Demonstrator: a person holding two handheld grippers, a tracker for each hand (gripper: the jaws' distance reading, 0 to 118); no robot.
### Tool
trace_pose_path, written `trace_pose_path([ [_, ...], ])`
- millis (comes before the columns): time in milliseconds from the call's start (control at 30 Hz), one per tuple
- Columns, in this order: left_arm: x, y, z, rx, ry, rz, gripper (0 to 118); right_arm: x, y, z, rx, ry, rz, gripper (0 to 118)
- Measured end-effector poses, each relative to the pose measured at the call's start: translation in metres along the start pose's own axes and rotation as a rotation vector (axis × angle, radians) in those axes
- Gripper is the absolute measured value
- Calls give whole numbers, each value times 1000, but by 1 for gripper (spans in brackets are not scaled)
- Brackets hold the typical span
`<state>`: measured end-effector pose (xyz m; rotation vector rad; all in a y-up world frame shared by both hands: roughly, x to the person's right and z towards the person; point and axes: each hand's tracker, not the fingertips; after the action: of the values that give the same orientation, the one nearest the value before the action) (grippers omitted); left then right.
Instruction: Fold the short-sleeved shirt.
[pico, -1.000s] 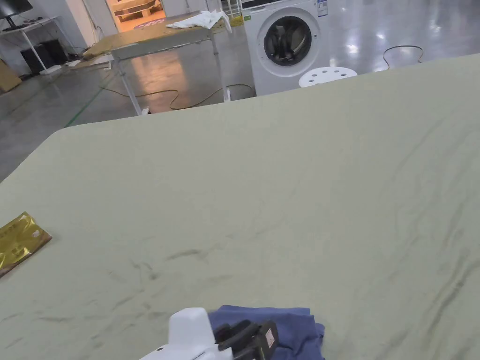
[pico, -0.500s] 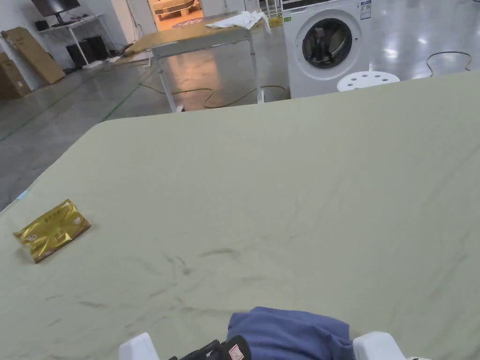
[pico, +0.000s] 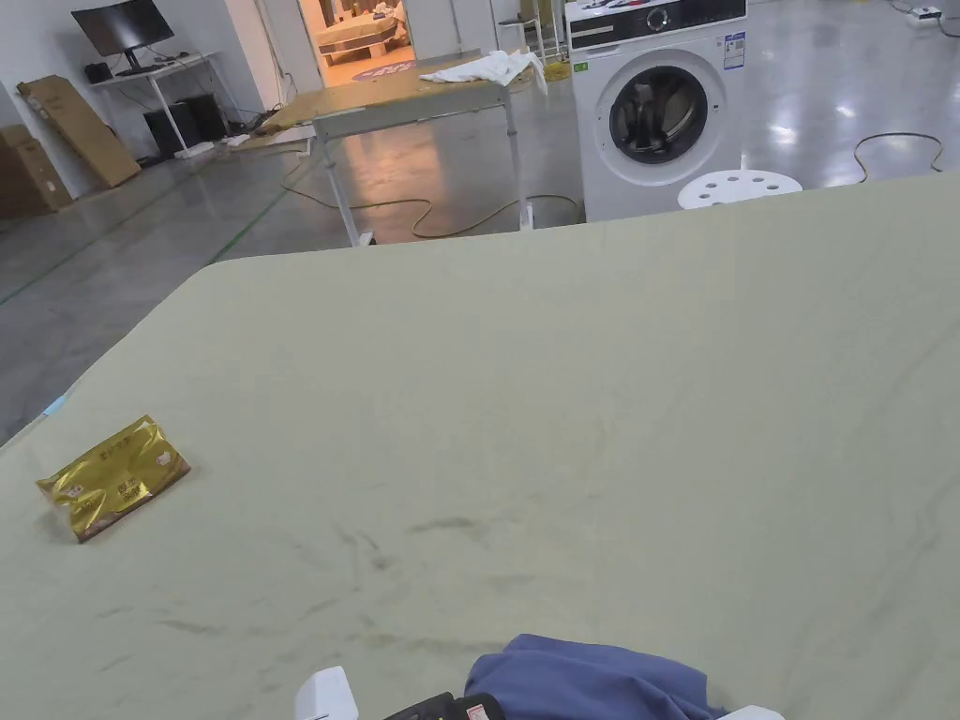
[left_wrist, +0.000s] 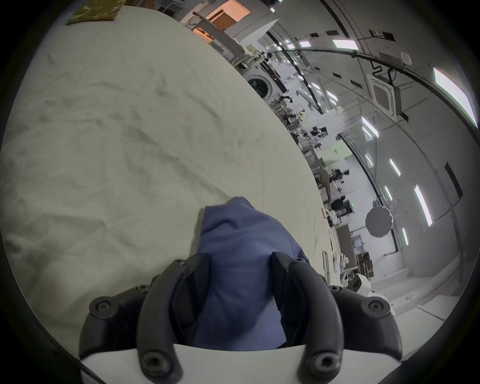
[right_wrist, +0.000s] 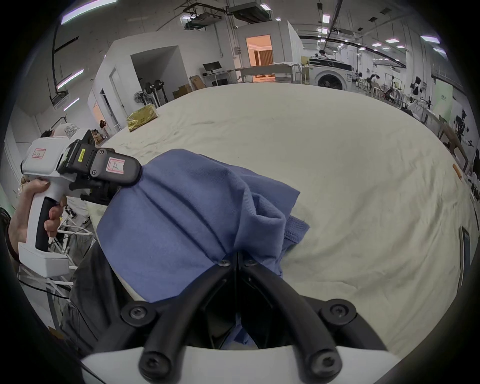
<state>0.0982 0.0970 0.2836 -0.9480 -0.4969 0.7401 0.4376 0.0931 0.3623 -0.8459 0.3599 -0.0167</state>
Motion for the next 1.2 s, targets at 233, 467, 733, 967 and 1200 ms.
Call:
trace_pose_path([
  [233,9,4,0,17,109,-111,88,4,2,0,-8,14,-16,0],
  [467,22,-6,-37,-91,44,-94,53,5,0,0,-6,17,-29,0],
  [733,25,6,3,-35,0,-153,35,2,11,21,78,138,-59,0],
  [967,-30,87,136,173,269,-135,35,0,10,42,144,258,-156,0],
  [1200,-91,169,173,245,536,-122,37,5,-8,23,106,282,-291,0],
])
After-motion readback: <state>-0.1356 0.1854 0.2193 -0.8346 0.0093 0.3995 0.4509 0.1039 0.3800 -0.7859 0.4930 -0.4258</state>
